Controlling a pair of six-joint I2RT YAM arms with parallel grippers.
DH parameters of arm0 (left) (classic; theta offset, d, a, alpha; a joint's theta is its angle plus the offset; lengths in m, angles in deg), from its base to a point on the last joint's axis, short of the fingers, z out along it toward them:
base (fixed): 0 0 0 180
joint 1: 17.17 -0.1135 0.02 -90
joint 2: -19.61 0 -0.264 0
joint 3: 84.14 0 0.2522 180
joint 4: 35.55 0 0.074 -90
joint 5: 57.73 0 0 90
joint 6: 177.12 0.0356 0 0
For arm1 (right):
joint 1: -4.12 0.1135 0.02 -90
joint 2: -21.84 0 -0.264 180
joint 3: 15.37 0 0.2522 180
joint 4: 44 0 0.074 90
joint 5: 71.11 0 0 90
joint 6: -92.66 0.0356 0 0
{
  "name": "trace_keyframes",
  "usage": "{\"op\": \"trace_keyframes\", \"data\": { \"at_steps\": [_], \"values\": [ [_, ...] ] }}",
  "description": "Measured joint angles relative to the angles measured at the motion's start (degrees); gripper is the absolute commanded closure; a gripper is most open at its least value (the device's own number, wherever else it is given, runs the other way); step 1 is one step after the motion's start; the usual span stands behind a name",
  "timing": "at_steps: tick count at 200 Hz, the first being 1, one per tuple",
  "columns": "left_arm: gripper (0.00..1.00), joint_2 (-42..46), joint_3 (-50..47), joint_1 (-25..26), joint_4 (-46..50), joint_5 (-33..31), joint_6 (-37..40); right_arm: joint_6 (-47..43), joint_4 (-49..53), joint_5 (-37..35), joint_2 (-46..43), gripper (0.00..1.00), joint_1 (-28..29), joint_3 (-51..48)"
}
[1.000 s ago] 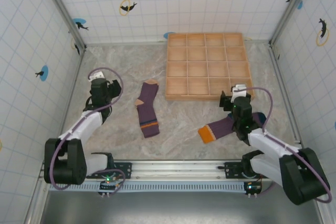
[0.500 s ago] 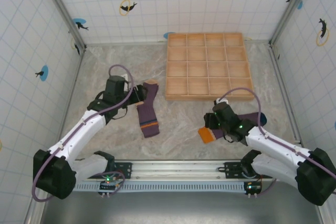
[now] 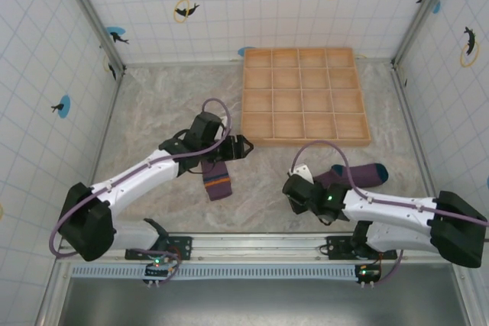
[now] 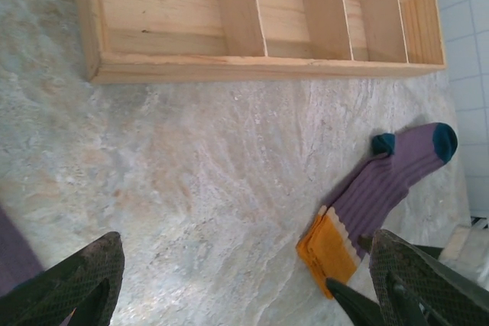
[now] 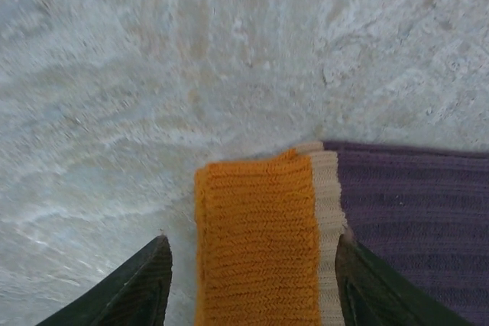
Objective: Roll the socks
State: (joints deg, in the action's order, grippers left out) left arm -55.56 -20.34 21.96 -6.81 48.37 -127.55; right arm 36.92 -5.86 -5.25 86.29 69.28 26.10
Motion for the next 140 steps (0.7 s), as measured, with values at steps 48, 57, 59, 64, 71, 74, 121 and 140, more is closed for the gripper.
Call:
{"op": "trace_keyframes", "data": {
  "at_steps": [48,57,59,64,71,74,121,140],
  "values": [
    [0.16,-1.9,0.4,0.2,-0.7,0.5,-0.2,0.3,0.6,-0.5,5.5,0.47,2.8,0.1],
    [0.16,-1.9,0.4,0.2,-0.7,0.5,-0.2,0.4,0.6,-0.4,5.8,0.48,3.0,0.1],
    [0.16,-1.9,0.4,0.2,-0.7,0.5,-0.2,0.5,0.5,-0.3,5.8,0.48,3.1,0.1],
    [0.16,-1.9,0.4,0.2,-0.7,0.6,-0.2,0.6,0.5,-0.3,5.9,0.49,3.1,0.1],
    [0.16,-1.9,0.4,0.2,-0.8,0.6,-0.2,0.8,0.3,-0.2,6.1,0.51,3.1,0.1],
    [0.16,-1.9,0.4,0.2,-0.8,0.7,-0.2,0.8,0.2,-0.2,6.2,0.52,3.1,0.1],
    [0.16,-1.9,0.4,0.2,-0.8,0.5,-0.2,1.1,-2.8,-0.5,8.0,0.75,3.2,0.2],
    [0.16,-2.0,0.4,0.2,-0.4,0.1,-0.2,-0.7,-4.4,-1.0,8.5,0.76,3.5,0.2]
  ]
}}
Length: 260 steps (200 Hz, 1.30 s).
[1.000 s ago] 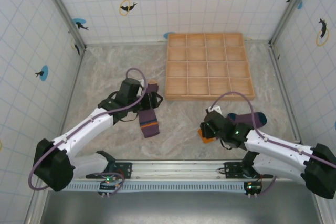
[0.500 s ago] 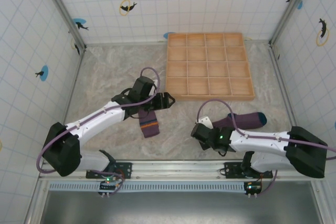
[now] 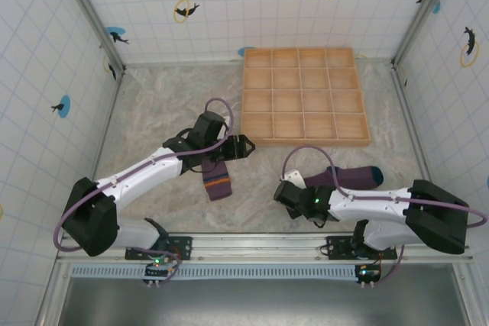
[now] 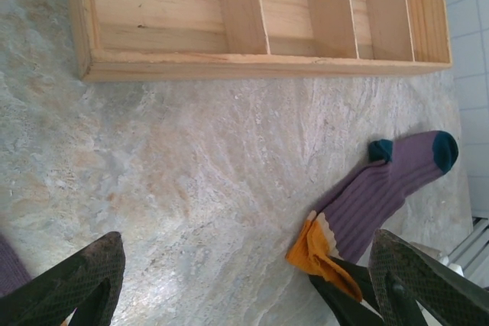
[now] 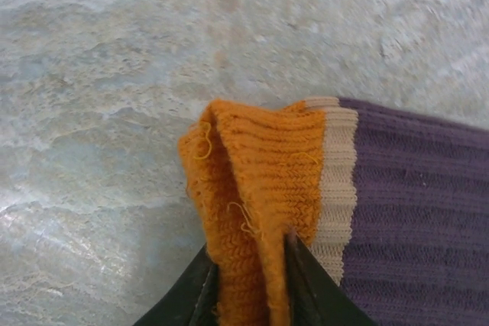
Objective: Roll the socks
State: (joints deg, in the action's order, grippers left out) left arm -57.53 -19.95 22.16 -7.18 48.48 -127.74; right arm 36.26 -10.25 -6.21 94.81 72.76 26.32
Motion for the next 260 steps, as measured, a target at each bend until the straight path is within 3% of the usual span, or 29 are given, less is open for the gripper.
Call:
{"op": "trace_keyframes", "data": {
  "at_steps": [35,54,71,96,119,151,193,260],
  "values": [
    [0.16,-1.2,0.0,0.0,0.8,-0.3,-0.4,-5.3,-4.2,0.2,1.0,0.72,0.4,0.0],
    [0.16,-1.9,0.0,0.0,0.7,-0.1,-1.0,-8.2,-6.2,1.0,2.1,0.57,0.4,0.7],
    [0.16,-2.6,-0.4,0.0,0.3,0.6,-2.0,-9.9,-7.3,1.6,3.7,0.35,0.5,2.6],
    [0.18,-3.8,-2.1,0.0,-1.6,3.5,-4.3,-10.8,-8.9,2.1,3.7,0.19,0.7,4.6],
    [0.21,-4.4,-4.9,0.0,-4.5,6.6,-6.6,-10.9,-8.3,2.4,1.8,0.21,1.0,4.8],
    [0.22,-4.4,-6.5,0.0,-6.9,8.9,-8.9,-8.0,-6.3,1.2,-4.3,0.36,1.1,4.7],
    [0.23,-5.3,-6.5,0.0,-9.2,9.7,-9.4,-7.2,-5.5,0.9,-9.6,0.39,3.4,1.2],
    [0.23,-6.7,-6.5,0.0,-9.4,10.4,-9.3,-9.6,-4.5,-5.3,-7.1,0.43,10.3,-2.5]
  ]
}}
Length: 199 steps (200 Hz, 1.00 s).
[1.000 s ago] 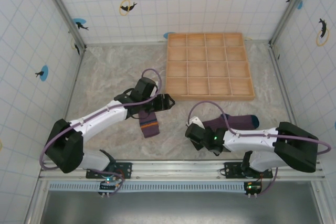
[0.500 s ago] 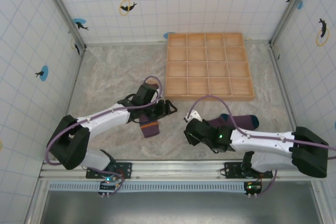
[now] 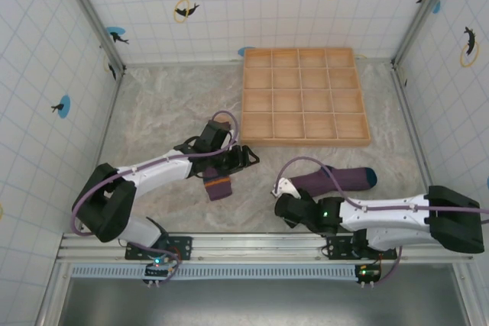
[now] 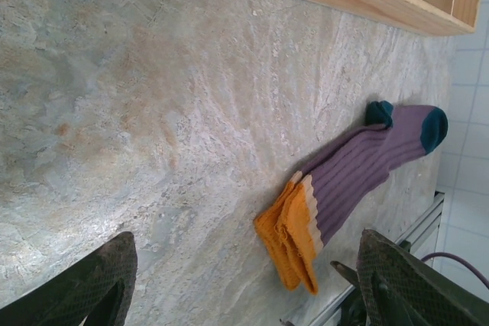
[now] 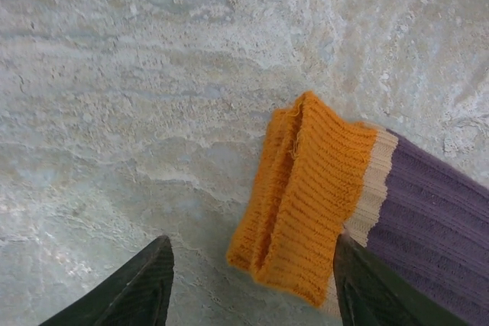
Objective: Roll the socks
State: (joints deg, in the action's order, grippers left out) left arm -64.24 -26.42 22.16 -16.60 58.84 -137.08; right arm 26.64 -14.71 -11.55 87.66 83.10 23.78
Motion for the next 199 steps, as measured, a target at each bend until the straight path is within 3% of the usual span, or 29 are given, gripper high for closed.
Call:
{"op": "trace_keyframes", "data": {
  "at_steps": [48,156,199],
  "values": [
    [0.24,0.0,0.0,0.0,-0.2,0.3,0.0,-0.7,-0.2,-7.7,5.7,0.46,4.3,-0.2],
    [0.24,0.0,0.4,0.0,-0.2,0.5,0.0,-2.6,-2.5,-18.4,13.7,0.52,6.3,-0.2],
    [0.25,-0.1,0.4,0.0,-0.2,0.7,0.0,-3.9,-4.8,-18.3,14.5,0.70,6.6,-0.2]
  ]
}}
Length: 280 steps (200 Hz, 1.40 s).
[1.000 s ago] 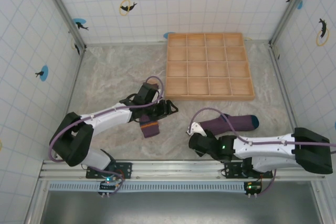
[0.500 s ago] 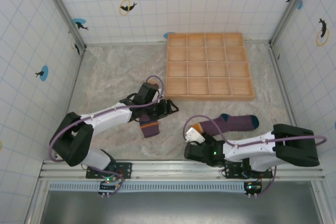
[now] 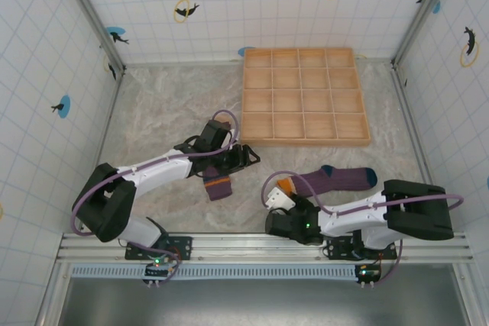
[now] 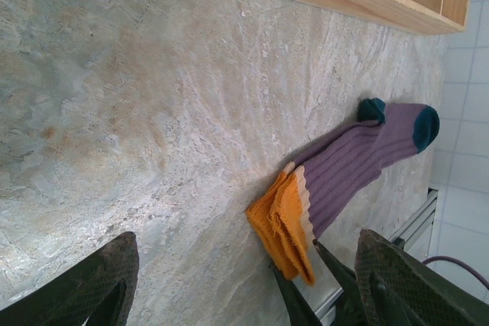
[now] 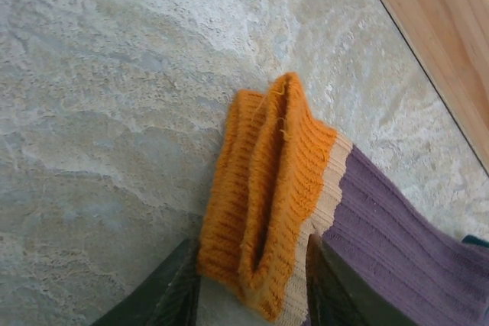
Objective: Roll the socks
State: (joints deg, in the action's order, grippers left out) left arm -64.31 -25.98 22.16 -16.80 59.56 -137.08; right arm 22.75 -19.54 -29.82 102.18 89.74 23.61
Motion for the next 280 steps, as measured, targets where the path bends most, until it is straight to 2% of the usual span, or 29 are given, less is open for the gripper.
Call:
{"op": "trace_keyframes", "data": {
  "at_steps": [12,25,64,69,78,83,118,140,227,253,280],
  "values": [
    [0.25,0.0,0.0,0.0,0.0,0.2,0.0,0.1,-1.2,0.5,-0.2,0.80,0.1,-0.1],
    [0.25,0.0,0.0,0.0,0.0,0.2,0.0,0.2,-2.8,0.9,-0.9,0.86,0.2,-0.7],
    [0.25,0.0,0.0,0.0,-0.6,0.4,0.0,0.9,-4.6,1.3,-2.2,0.88,-0.1,-2.0],
    [0.25,0.0,0.0,0.0,-0.7,0.4,0.0,1.0,-4.7,1.2,-2.2,0.83,-0.1,-2.1],
    [0.26,0.0,0.0,0.0,-0.7,0.4,0.0,1.0,-4.8,1.4,-2.2,0.64,-0.1,-2.1],
    [0.26,0.0,0.0,0.0,-0.8,0.4,0.0,1.3,-4.9,1.6,-2.2,0.57,-0.1,-2.1],
    [0.26,0.0,0.0,0.0,-0.8,0.6,0.0,0.9,-5.0,1.9,-3.8,0.47,-0.1,-3.6],
    [0.26,0.0,0.0,0.0,-0.9,0.6,0.0,0.4,-5.6,1.7,-5.1,0.47,-0.5,-4.7],
    [0.26,0.0,0.0,0.0,-1.4,0.8,0.0,-4.3,-10.7,0.4,-0.9,0.73,-2.7,-4.6],
    [0.27,0.0,0.0,0.0,-1.6,0.8,-0.1,-5.0,-12.1,2.6,-1.6,0.86,-3.0,-5.0],
    [0.29,0.0,-0.2,0.3,-2.3,0.8,-0.6,-4.1,-15.2,6.9,-6.8,1.00,-4.3,-7.7]
  ]
}}
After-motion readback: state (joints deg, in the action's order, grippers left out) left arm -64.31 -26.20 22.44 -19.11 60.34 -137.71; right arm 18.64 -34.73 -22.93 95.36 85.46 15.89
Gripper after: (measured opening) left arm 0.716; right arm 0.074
